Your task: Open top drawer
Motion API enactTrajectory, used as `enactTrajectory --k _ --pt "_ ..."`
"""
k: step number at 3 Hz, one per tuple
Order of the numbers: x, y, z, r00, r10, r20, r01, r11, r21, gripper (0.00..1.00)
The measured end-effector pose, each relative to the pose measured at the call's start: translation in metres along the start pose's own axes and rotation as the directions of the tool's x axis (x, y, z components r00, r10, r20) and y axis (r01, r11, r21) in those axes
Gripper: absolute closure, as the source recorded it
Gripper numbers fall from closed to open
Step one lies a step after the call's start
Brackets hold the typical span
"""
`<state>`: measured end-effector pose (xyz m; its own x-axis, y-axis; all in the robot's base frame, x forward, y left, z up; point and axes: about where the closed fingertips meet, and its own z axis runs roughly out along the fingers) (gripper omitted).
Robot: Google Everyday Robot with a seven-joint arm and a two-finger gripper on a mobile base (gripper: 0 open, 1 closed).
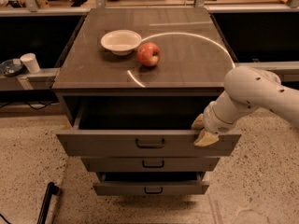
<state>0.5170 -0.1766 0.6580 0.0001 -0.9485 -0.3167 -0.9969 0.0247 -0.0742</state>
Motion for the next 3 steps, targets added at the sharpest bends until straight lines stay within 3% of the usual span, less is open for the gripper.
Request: enactTrajectory --k 1,3 --pt "-0.0034 0.0128 -0.0134 1.0 0.008 -0.012 -0.008 1.0 0.005 0.6" --pt "-0.0034 0.0128 -0.0134 1.0 0.008 -0.012 -0.008 1.0 0.005 0.14"
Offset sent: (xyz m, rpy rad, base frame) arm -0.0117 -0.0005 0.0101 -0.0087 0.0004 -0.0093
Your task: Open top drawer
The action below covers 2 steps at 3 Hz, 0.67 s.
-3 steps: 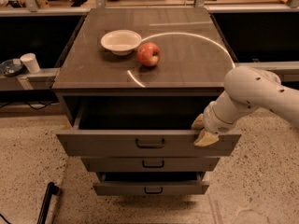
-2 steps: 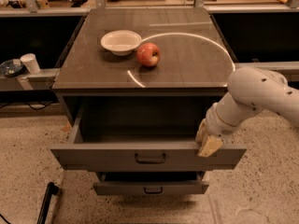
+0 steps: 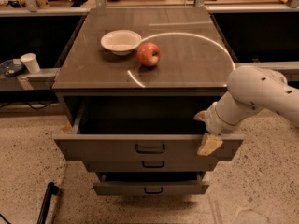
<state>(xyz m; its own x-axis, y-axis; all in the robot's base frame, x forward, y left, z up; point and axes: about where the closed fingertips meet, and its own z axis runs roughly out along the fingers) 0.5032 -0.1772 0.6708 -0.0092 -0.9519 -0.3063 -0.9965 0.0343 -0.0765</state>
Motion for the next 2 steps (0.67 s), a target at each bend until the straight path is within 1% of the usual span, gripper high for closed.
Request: enactTrajectory --k 1,2 --pt "0.0 0.0 0.0 1.0 0.0 0.0 0.0 1.0 0.0 0.0" --pt "0.0 0.0 0.0 1.0 0.0 0.0 0.0 1.0 0.0 0.0"
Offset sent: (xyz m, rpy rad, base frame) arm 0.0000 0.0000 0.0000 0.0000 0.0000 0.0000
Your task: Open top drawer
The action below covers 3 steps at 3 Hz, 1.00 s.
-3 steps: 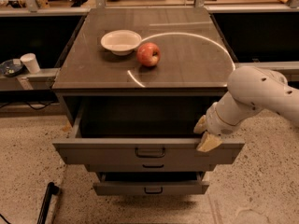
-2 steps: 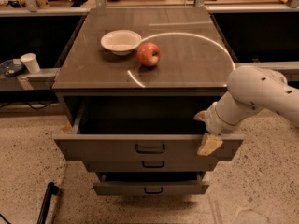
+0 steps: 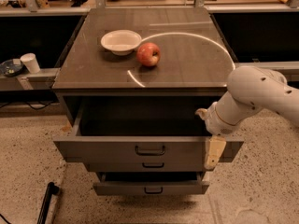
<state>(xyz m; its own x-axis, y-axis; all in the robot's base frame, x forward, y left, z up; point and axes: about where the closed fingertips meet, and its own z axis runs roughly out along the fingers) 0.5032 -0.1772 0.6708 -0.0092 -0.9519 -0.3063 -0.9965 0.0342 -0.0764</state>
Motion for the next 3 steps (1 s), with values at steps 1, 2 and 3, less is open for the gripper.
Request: enactTrajectory --k 1,2,3 --pt "0.001 0.01 0.007 0.999 0.02 -0.034 -0.021 0.999 -0.04 0.0" --pt "-0.005 0.031 0.008 0.996 0.022 -0.09 -0.031 0.9953 -0.092 0.17" --pt "-0.011 0.043 0.005 0.993 0.015 -0.117 -0.029 0.9928 -0.116 0.36"
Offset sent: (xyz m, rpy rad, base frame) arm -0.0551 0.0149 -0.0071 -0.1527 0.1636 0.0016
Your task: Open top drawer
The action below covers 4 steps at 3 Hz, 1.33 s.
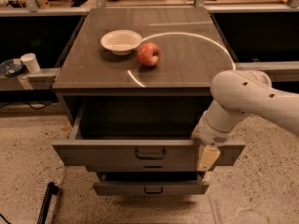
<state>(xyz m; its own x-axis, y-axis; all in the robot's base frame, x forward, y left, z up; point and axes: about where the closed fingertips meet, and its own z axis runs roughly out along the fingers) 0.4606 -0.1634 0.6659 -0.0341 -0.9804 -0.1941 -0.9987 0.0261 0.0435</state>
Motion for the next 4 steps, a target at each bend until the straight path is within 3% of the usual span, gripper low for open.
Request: enactTrajectory --k 1,2,4 --pt "-0.005 0.008 -0.005 1.0 -0.006 -0.014 0.006 0.9999 -0.008 0.59" --pt "-0.006 0.012 -0.009 1.0 -0.008 -0.015 0.008 0.9999 -0.009 0.72" --pt "-0.014 0.017 -0.022 1.0 -0.03 -0.011 0.03 0.9995 0.011 0.72"
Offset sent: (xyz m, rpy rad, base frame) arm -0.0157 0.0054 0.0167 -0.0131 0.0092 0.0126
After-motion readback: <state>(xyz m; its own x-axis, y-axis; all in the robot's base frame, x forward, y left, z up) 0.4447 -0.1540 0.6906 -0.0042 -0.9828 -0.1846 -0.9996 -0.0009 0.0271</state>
